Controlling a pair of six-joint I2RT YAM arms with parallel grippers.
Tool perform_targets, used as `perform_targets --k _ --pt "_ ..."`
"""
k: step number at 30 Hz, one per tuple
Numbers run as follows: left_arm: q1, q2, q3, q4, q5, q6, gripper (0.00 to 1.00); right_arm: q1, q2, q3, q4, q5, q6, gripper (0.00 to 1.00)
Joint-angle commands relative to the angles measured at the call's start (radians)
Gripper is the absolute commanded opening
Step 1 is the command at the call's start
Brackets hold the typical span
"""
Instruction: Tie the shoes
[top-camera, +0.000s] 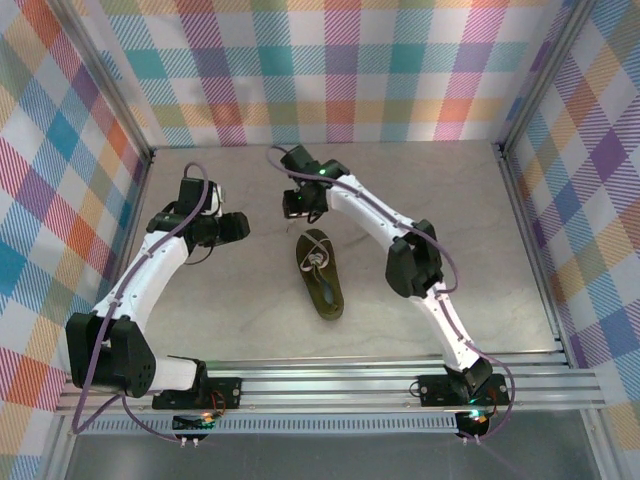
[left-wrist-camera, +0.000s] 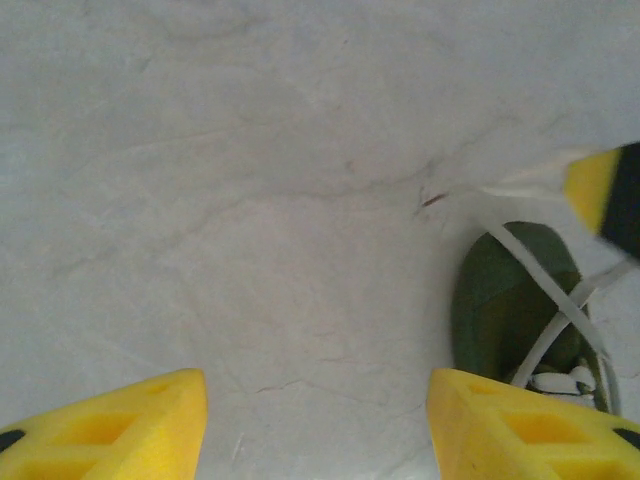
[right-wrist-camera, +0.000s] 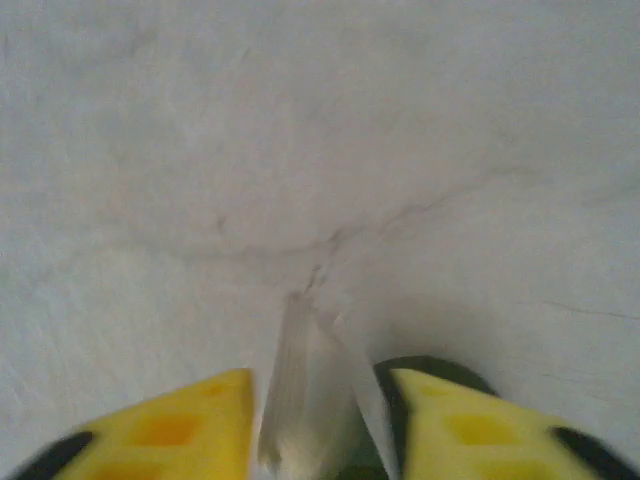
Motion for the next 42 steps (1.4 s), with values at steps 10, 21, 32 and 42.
perform_targets --k 10,21,32,42 --pt "-0.026 0.107 -0.002 0.067 0.223 -0.033 0.42 0.001 -0.247 -0.279 -0.040 0.047 -0.032 0.46" --pt "-0.247 0.300 0.007 0.180 0.313 -0.167 0.35 -0.023 -0.247 -0.449 0.012 0.034 -0.044 0.34" --pt "-0.317 0.401 -0.010 0.224 0.239 -0.224 0.34 -0.045 -0.241 -0.528 0.056 0.060 -0.069 0.34" --pt "-0.317 0.433 -0.044 0.271 0.213 -0.231 0.30 -0.045 -0.241 -0.541 0.074 0.047 -0.068 0.34"
